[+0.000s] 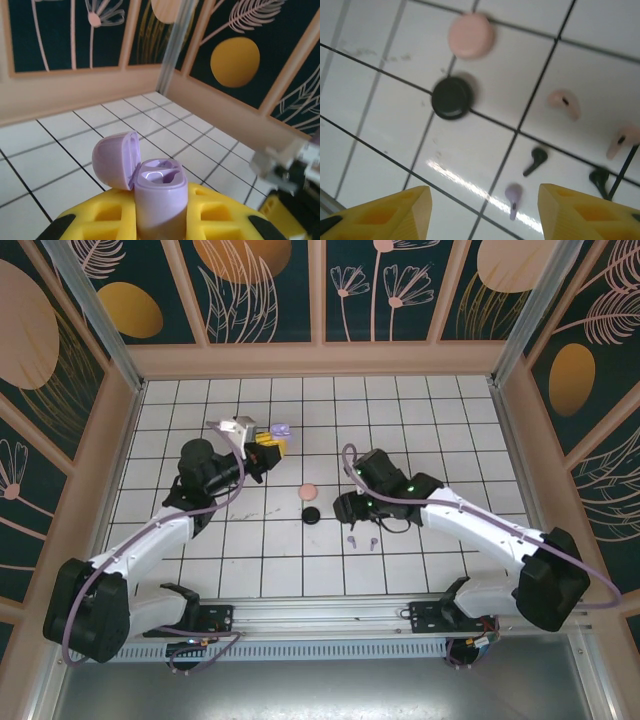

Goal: Insert the wireless bluetooth earbuds into the charging case

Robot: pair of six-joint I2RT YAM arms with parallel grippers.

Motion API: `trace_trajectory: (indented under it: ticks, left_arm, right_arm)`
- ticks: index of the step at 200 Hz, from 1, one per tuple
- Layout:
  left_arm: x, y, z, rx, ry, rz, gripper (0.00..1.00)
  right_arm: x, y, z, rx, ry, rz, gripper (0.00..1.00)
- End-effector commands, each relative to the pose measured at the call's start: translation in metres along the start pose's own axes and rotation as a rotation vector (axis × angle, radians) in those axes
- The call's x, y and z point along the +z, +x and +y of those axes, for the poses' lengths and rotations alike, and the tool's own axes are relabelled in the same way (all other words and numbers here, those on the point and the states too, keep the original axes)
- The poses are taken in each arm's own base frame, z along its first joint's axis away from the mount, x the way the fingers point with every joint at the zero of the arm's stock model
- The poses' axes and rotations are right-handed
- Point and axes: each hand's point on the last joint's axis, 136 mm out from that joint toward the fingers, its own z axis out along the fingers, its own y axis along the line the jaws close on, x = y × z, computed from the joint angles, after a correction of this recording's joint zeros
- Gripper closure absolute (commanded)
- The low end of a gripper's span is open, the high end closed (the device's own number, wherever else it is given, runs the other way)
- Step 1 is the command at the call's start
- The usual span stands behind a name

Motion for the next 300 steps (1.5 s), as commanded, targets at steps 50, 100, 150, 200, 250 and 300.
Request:
trace_trajectory:
  ticks: [50,100,150,200,250,300]
  left_arm:
    - [-0.033,-0.015,-0.016,0.181,-0.035,-0.266,1.00]
    - [-0.035,-0.013,-0.022,0.196,-0.032,-0.293,1.00]
    - [-0.034,-0.015,-0.027,0.209,-0.019,-0.309,1.00]
    - [-0.031,-0.015,-0.030,0.205,-0.008,-0.313,1.00]
    - [-0.030,-0.016,-0.032,0.209,0.002,-0.312,1.00]
    - [-0.030,-0.014,-0.032,0.206,0.005,-0.306,1.00]
  right_arm:
    - [0.031,0.044,-0.015,0.076,0.142,0.125,0.47]
    - [0.052,0.070,-0.017,0.048,0.210,0.218,0.54]
    - [0.062,0.073,-0.021,0.041,0.259,0.233,0.55]
    - [0.074,0.072,-0.023,0.041,0.290,0.248,0.59]
    - [0.081,0.071,-0.023,0.037,0.301,0.256,0.63]
    - [0.083,0.074,-0.024,0.037,0.312,0.266,0.65]
